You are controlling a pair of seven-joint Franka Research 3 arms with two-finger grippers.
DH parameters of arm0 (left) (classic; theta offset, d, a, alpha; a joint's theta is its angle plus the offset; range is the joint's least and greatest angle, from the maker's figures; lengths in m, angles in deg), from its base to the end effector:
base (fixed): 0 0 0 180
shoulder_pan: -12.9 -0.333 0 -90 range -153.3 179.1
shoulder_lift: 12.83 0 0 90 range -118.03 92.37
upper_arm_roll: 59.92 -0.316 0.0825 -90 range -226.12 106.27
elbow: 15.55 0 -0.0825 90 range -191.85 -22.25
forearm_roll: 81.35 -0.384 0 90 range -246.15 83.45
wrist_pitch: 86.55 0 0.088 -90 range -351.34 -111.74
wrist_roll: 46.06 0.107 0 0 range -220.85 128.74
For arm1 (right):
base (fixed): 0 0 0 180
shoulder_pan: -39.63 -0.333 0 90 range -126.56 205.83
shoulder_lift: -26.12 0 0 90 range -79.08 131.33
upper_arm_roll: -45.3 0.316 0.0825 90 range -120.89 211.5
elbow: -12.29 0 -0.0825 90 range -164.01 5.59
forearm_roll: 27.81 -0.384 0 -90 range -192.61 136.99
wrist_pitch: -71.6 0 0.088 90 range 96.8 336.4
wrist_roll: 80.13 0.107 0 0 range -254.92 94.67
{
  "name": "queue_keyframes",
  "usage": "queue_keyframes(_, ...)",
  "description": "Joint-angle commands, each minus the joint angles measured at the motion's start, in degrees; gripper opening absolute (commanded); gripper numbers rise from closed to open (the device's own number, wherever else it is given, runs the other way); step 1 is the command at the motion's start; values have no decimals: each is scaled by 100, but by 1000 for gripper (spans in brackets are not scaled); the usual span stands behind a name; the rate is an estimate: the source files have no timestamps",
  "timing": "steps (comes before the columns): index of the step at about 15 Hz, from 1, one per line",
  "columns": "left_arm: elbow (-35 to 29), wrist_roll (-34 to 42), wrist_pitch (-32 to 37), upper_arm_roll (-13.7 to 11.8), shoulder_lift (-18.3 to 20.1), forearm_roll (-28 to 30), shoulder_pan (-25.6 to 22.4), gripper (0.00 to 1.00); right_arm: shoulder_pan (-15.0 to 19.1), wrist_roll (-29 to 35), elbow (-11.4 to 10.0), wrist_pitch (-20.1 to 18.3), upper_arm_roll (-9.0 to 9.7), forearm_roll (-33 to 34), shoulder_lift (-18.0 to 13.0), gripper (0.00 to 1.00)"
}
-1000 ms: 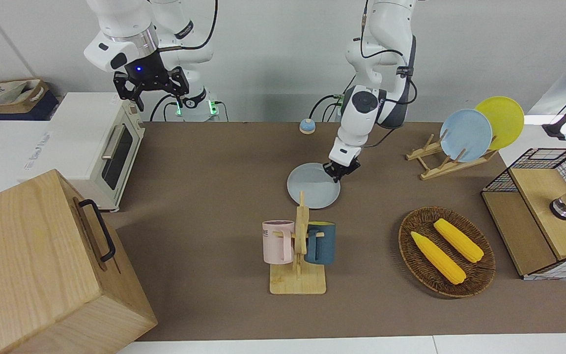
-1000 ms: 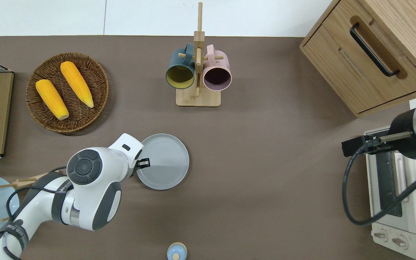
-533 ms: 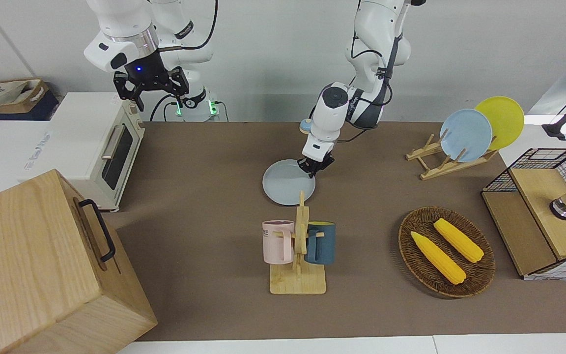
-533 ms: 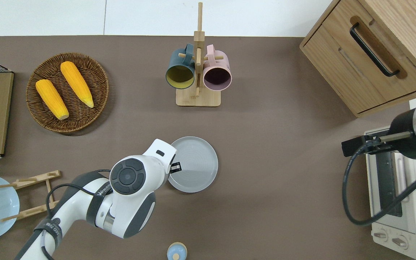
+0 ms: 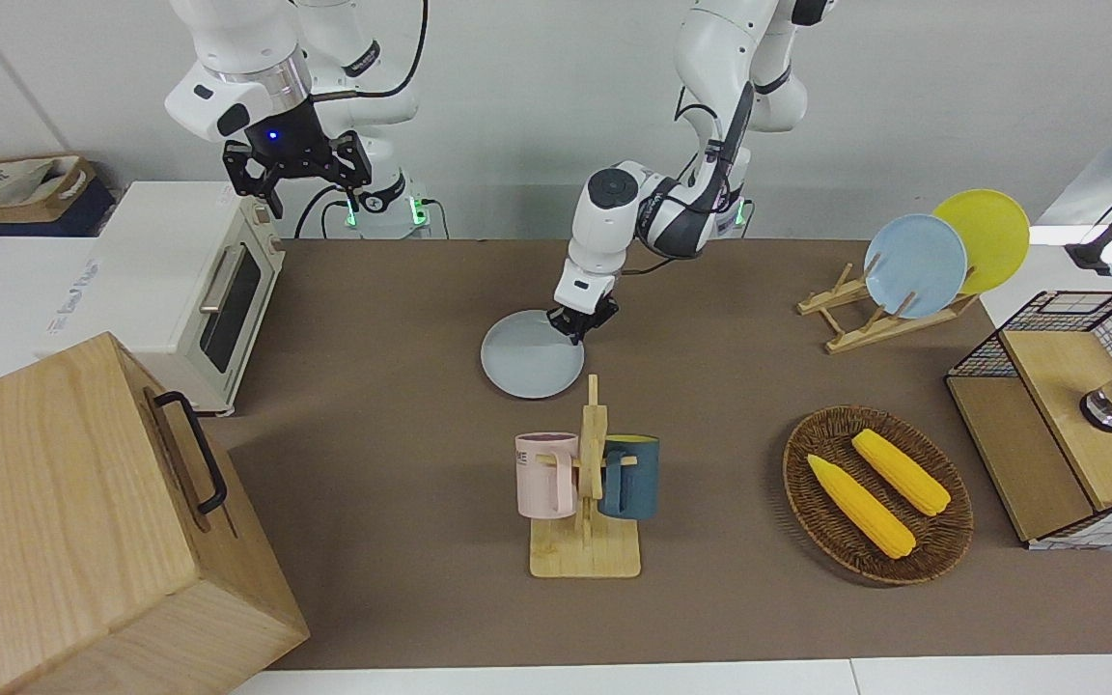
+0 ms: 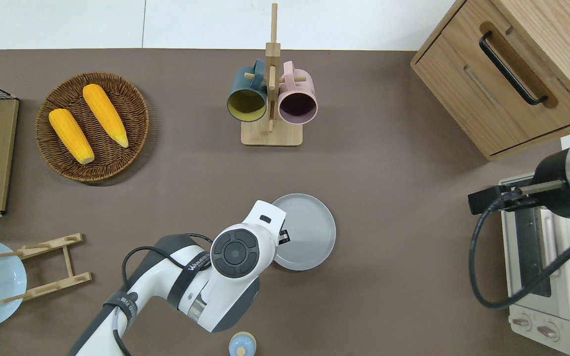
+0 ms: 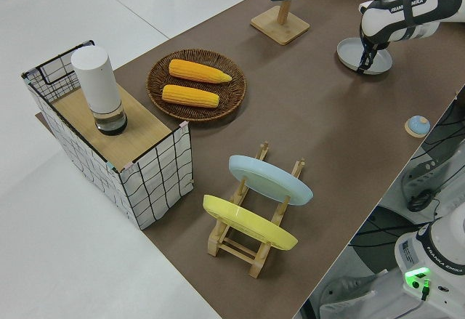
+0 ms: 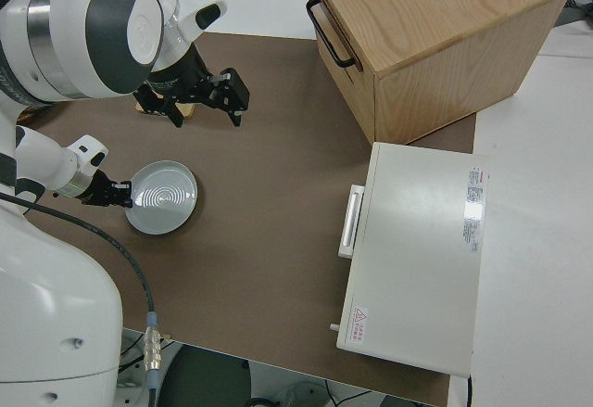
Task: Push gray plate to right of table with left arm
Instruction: 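Push the gray plate with the left gripper away from the basket toward the table center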
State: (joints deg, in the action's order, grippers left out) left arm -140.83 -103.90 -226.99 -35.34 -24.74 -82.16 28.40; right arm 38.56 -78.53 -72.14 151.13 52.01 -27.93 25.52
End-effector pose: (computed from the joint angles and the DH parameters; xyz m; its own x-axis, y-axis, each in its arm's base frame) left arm 0.4315 -0.3599 0.3081 0.9522 0.3045 -0.0241 0.3054 -0.9465 0.1045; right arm 0.5269 0.0726 0.6598 0.9914 0.1076 -0.0750 0.1079 -0.9942 0.0012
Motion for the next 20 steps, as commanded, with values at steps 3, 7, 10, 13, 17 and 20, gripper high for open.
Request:
queue_keyframes(3,346,-411,167,-59,-313,-164,287,0,116,-1,22,-69,76,-59,-36,983)
queue_keyframes(7,373,-403,167,-59,-313,-164,305,281,116,8,22,-69,76,-59,-36,983)
queue_keyframes(10,460,-376,376,-68,-304,-164,296,990,116,-1,22,-69,76,-59,-36,983)
queue_keyframes(13,837,-359,1026,-94,-304,-182,252,993,116,-1,22,-69,85,-59,-36,983)
queue_keyframes(17,1285,-193,1730,-191,-234,-375,199,993,116,8,22,-69,76,-59,-36,983)
queue_keyframes(20,1804,193,2196,-489,-216,-375,138,991,116,-1,22,-69,85,-59,-36,983)
